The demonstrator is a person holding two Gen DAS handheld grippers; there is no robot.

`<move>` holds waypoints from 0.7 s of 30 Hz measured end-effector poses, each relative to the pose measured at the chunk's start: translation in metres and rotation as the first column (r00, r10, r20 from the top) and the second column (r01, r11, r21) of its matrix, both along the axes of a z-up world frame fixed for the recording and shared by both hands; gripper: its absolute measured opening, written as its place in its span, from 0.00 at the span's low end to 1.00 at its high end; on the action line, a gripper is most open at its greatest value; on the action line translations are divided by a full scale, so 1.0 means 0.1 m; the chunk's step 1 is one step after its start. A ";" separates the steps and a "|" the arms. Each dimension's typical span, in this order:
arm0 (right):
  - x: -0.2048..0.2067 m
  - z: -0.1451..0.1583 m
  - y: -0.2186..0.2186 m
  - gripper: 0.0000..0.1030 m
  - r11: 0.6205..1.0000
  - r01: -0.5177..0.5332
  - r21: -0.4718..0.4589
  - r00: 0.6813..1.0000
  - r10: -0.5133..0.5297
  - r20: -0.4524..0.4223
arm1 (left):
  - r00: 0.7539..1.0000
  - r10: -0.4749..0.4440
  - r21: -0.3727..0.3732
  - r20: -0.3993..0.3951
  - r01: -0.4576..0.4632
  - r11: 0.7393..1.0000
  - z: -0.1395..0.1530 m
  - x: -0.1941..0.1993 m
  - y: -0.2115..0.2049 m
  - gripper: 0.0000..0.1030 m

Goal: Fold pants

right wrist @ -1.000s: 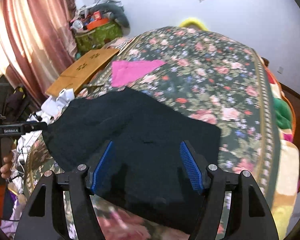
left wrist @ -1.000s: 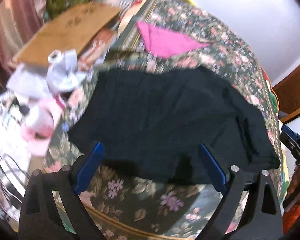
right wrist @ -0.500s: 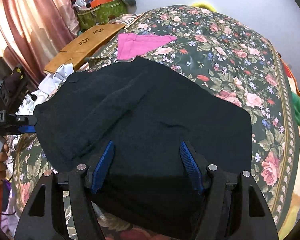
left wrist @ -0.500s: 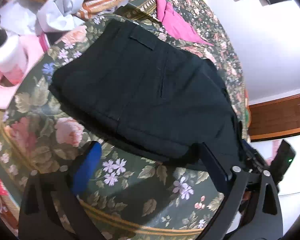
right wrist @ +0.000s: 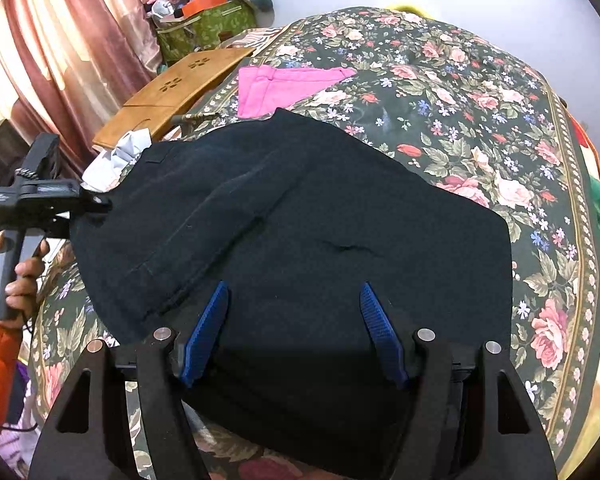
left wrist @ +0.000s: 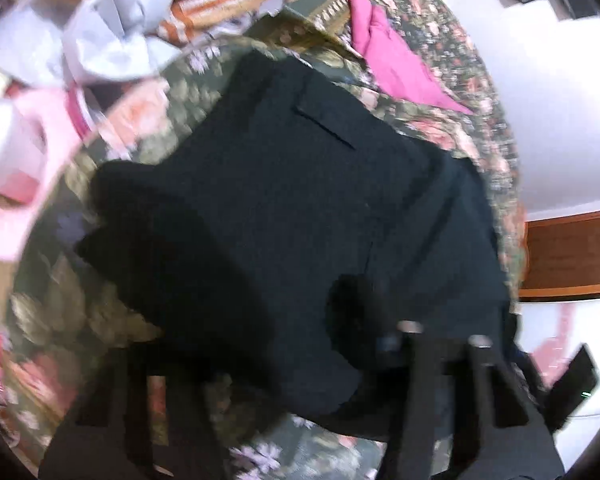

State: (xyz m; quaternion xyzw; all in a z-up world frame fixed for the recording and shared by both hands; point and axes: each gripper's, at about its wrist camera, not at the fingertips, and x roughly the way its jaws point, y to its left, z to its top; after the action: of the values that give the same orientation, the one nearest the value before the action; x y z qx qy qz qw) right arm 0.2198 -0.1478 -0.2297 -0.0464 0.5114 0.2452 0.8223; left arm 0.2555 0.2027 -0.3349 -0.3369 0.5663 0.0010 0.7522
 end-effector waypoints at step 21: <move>-0.22 0.24 -1.11 0.64 0.977 0.201 0.071 0.979 -0.202 -0.001 | 0.857 -0.298 0.518 0.420 0.043 0.854 2.00 0.27 -1.28 0.18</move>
State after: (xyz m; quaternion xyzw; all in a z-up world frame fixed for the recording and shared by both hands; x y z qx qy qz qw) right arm 0.1981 -0.2593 -0.2053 0.0341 0.5019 0.1785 0.8456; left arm 0.2820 0.0747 -0.1344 -0.0707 0.3683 -0.0088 0.9270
